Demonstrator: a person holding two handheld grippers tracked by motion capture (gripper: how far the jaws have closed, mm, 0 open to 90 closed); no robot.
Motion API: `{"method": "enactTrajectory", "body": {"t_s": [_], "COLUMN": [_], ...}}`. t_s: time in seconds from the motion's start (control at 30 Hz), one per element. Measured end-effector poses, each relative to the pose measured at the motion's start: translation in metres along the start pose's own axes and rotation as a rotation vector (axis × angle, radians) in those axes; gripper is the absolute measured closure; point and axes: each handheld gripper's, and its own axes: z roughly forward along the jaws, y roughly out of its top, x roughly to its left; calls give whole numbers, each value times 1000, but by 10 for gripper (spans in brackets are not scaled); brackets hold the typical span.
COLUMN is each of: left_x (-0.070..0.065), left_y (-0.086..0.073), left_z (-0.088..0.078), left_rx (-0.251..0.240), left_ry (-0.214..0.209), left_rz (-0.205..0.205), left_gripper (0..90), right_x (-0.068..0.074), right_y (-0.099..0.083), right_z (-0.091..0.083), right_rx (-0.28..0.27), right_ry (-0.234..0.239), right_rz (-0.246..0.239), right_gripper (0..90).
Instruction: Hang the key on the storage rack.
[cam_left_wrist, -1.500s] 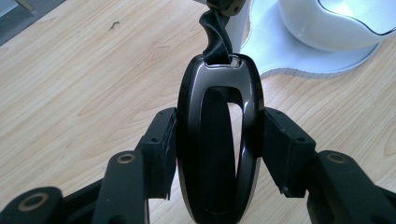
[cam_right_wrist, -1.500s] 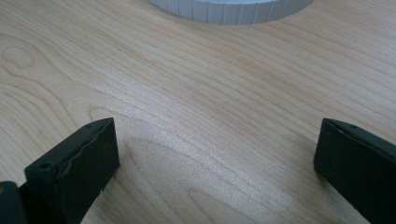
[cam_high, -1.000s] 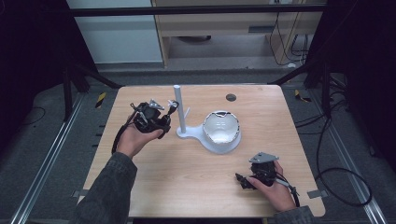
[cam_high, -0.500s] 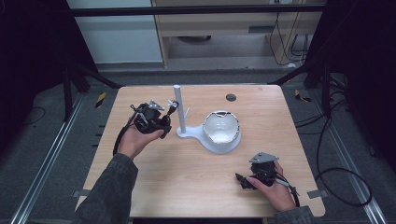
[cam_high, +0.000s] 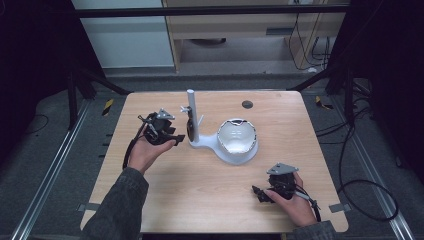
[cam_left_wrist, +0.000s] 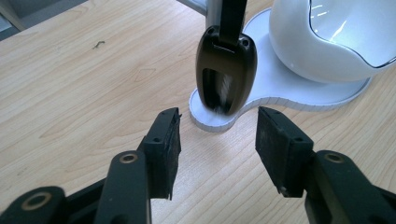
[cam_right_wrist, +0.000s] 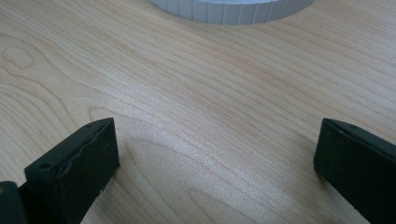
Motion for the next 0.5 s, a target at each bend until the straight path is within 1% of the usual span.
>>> {"method": "enactTrajectory", "body": {"t_s": [0.07,0.13,0.2,0.27,0.37,0.4,0.5], "left_x": [-1,-3,-6,-8,-12,-14,-16], "left_y": [-2,-6,-10,-14,-19,-22,-25], "left_z": [-1,-2,-3,-3,-5,-6,-8], "left_rx": [-2,0,-8,-17,-15,-25,-29], "left_ry": [3,15,22,20,29,24,17], "left_rz": [-1,4,1,-6,7,-3,-10], "left_gripper": [468,432,378,322,255,238,197], "right_x": [0,0,0,0,0,0,0], "right_y": [0,0,0,0,0,0,0], "right_z": [0,0,0,0,0,0,0], "right_rx": [0,0,0,0,0,0,0], "right_ry": [0,0,0,0,0,0,0], "right_rz": [0,0,0,0,1,0,0], "right_gripper": [4,4,4,4,4,4,4]}}
